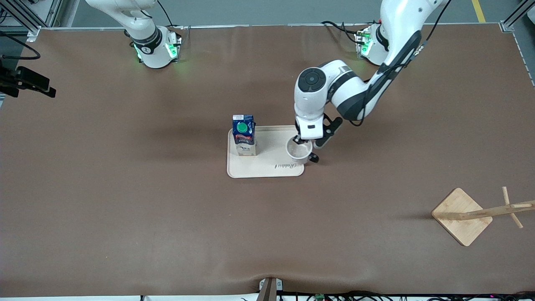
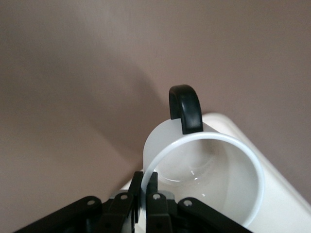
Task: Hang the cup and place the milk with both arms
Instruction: 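Grasp the white mug rim with the left gripper and lift it, then carry the mug with the left gripper toward the wooden mug stand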
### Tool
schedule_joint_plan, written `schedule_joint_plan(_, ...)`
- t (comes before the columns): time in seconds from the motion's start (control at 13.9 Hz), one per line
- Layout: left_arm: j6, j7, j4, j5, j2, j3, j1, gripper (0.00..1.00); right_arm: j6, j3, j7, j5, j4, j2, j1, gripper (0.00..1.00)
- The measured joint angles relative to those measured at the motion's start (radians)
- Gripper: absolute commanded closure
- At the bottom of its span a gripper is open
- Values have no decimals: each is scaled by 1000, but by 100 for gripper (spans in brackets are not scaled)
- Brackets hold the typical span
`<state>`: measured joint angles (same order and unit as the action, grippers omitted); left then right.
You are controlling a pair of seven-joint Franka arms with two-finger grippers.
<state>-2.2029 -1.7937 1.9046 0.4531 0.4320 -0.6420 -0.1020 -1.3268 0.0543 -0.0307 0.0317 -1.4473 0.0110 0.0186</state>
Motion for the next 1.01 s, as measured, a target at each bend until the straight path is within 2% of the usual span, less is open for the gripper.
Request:
schedule_joint_plan(0.29, 99, 294, -30, 2, -127, 2, 76, 100, 0, 0, 0, 0, -4, 16, 0, 0)
schedule_joint_plan(0.58, 130, 641, -32, 1, -237, 4, 268, 100, 0, 2, 0, -1, -4, 27, 0, 0)
schedule_joint_plan(0.79, 130, 785, -46, -2, -263, 4, 371, 100, 6, 2, 0, -1, -5, 30, 0, 0)
schedule_joint_plan(1.01, 129, 950, -94, -75, -272, 4, 455, 100, 14, 1, 0, -1, -5, 42, 0, 0)
